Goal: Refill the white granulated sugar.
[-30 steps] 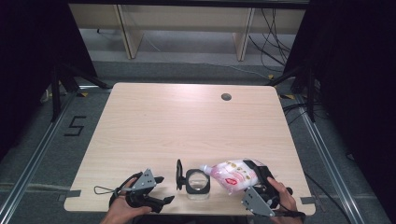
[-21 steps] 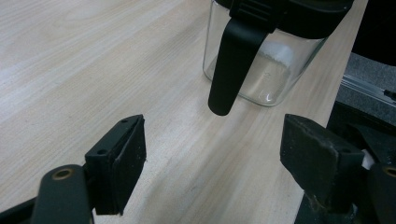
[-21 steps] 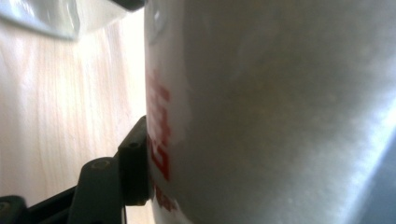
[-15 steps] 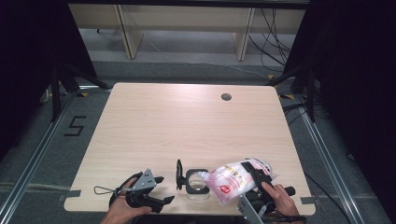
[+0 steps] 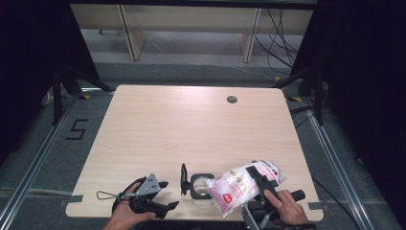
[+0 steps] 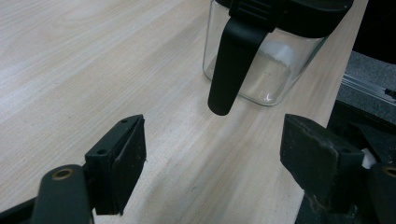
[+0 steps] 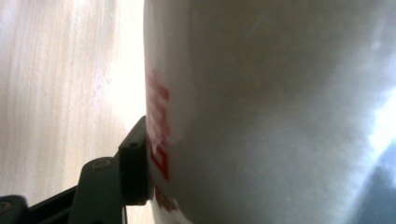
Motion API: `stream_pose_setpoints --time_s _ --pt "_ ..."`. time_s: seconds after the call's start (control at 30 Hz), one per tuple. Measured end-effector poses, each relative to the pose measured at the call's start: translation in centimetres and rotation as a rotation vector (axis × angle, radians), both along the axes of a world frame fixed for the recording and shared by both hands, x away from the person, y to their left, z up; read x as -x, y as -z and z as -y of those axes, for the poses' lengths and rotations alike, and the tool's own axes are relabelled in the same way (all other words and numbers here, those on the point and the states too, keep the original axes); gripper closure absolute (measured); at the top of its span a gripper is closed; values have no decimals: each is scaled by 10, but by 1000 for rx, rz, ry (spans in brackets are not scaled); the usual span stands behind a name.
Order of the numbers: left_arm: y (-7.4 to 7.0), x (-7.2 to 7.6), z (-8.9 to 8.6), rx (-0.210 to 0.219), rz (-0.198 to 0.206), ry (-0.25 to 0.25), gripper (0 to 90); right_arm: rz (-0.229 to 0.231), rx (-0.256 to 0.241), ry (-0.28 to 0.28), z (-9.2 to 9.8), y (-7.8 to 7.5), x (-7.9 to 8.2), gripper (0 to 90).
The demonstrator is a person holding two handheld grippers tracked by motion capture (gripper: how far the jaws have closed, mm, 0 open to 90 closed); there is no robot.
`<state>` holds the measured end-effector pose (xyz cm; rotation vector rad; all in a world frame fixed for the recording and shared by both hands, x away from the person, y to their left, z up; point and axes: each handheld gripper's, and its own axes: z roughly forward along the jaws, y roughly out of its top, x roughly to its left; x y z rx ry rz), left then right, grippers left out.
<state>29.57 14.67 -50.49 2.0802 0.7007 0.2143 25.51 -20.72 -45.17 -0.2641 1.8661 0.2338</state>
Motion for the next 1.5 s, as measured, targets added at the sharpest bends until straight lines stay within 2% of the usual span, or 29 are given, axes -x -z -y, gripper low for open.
stream_pose_setpoints --time_s 0.07,0.1,0.13,0.17,0.27,0.3,0.37,0.4,0.43,0.5,0.57,0.6,0.73,0.77,0.83,0.87,0.9,0.93,0.97,1.0,1.03,1.07,1.17,1.2,1.23,1.27,1.3,1.4,1.5 --pt "1 -1 0 9 1 2 223 11 4 2 0 0 0 380" --pt "0 0 0 5 -1 0 223 33 54 -24 -1 -2 -1 380" --pt "0 0 0 5 -1 0 223 33 54 -24 -1 -2 -1 380" --pt "1 0 1 16 -1 1 223 27 36 1 -1 0 1 381" --pt "1 -1 0 8 2 3 223 31 43 -2 -1 0 2 381" --pt "0 0 0 -1 1 0 223 51 103 -31 -3 -3 0 381" --pt "-1 0 0 2 0 7 223 60 118 -23 -3 -3 1 381" --pt "-1 -1 -1 -3 10 14 223 50 106 -17 -3 -2 1 382" --pt "-1 0 0 5 -4 3 223 53 101 -27 -3 -2 0 382" --pt "0 0 0 5 -4 3 223 34 119 -10 -3 -4 1 382" --pt "-1 -1 -1 -8 1 14 223 77 100 -37 -2 -3 0 382" --pt "-1 0 0 -5 1 8 223 66 136 -17 -3 -5 2 383" --pt "1 -1 0 6 5 8 223 85 170 -43 -5 -7 1 383" --pt "1 -1 0 6 6 8 223 70 118 -12 -3 -3 3 383" --pt "-1 0 0 -6 2 8 223 90 139 -41 -4 -4 1 383" --pt "-1 0 0 -6 3 10 223 102 173 -59 -5 -7 0 384" --pt "-1 0 0 -5 3 10 223 104 166 -55 -5 -6 1 384" --pt "0 0 0 -5 3 9 223 86 175 -27 -5 -7 2 384" --pt "0 0 0 -5 3 9 223 92 187 -33 -5 -7 2 384" --pt "0 0 0 -5 2 9 223 112 185 -59 -6 -7 1 384" --pt "0 0 0 -5 3 10 223 94 186 -35 -6 -6 2 384" --pt "0 0 0 -5 3 10 223 108 188 -49 -6 -7 2 384" --pt "0 0 0 -6 3 9 223 114 187 -44 -7 -6 3 385" --pt "1 -1 0 5 7 8 223 98 181 -17 -7 -5 5 385" --pt "0 0 0 -9 8 9 223 106 198 -33 -7 -6 4 385" --pt "0 0 0 -9 8 9 223 106 198 -33 -7 -6 4 385" --pt "0 0 0 -5 11 12 223 127 204 -51 -8 -6 4 385" --pt "0 0 1 -4 3 7 223 118 201 -46 -8 -6 4 386" --pt "0 -1 0 -12 22 26 223 117 220 -45 -9 -6 3 387"
